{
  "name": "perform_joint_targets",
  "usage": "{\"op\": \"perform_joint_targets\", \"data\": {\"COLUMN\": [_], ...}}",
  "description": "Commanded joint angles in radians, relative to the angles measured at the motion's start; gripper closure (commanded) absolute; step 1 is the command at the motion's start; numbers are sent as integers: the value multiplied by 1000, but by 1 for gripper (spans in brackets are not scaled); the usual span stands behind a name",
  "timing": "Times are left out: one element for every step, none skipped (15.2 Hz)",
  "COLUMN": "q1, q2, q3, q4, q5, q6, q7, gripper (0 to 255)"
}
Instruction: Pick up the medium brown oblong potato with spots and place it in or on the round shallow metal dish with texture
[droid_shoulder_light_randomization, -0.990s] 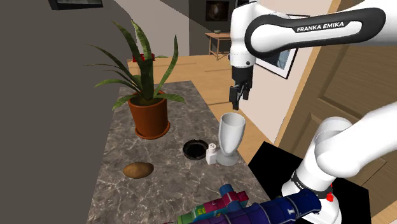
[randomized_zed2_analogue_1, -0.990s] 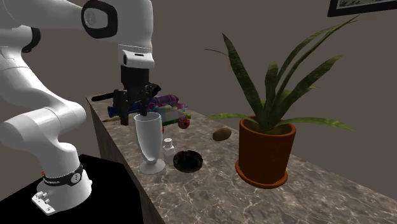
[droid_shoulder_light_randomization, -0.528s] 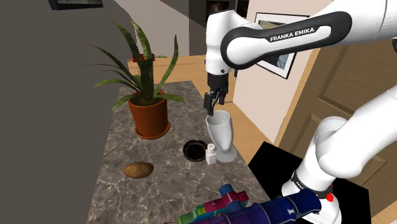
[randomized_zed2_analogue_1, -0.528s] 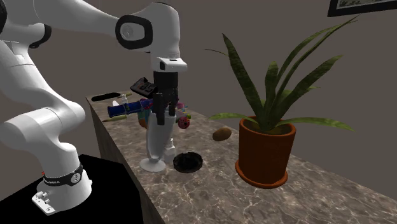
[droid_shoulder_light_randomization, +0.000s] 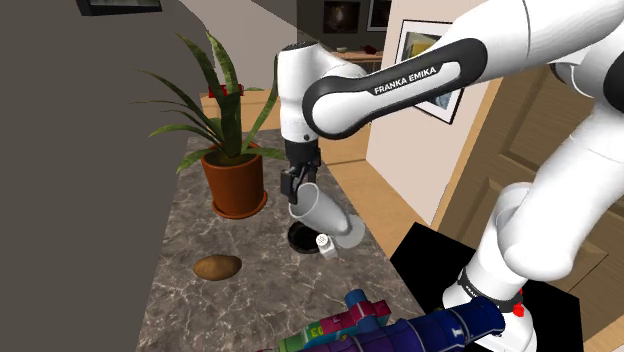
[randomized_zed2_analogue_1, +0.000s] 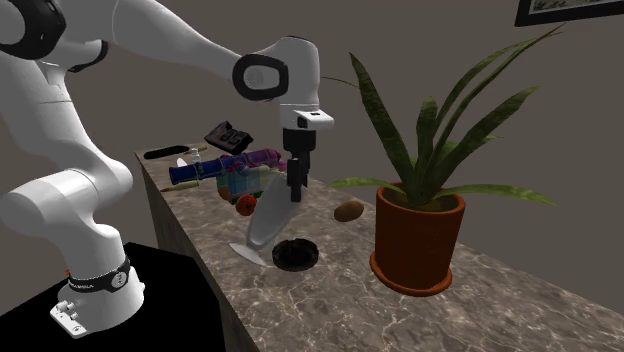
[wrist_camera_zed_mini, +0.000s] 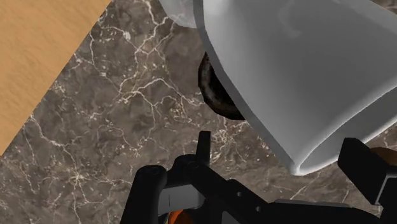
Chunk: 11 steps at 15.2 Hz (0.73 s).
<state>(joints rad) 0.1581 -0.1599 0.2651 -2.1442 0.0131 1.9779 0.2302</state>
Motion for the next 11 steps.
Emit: {"op": "perform_joint_targets", "data": {"q1": [11,18,25,33,42,51,61,72,84,96,109], "q2": [76,109,142,175,209,243,277,312,347,382,417], "q3": [22,32,41,50,58,65,72,78,83,87,91], "q4": [50,74,100,127,155,184,214,246,278,312,347], "q5": [-20,-29,-40,-52,-65,-78,-92,-106,-120,-135,-150], "q6": [-41,-32,-23,-16,-10,-5,-1,2,4,4,4], "q7": [24,36,47,59,71,83,95,106,117,128,138], "gripper": [0,0,0,0,0,0,0,0,0,0,0]}}
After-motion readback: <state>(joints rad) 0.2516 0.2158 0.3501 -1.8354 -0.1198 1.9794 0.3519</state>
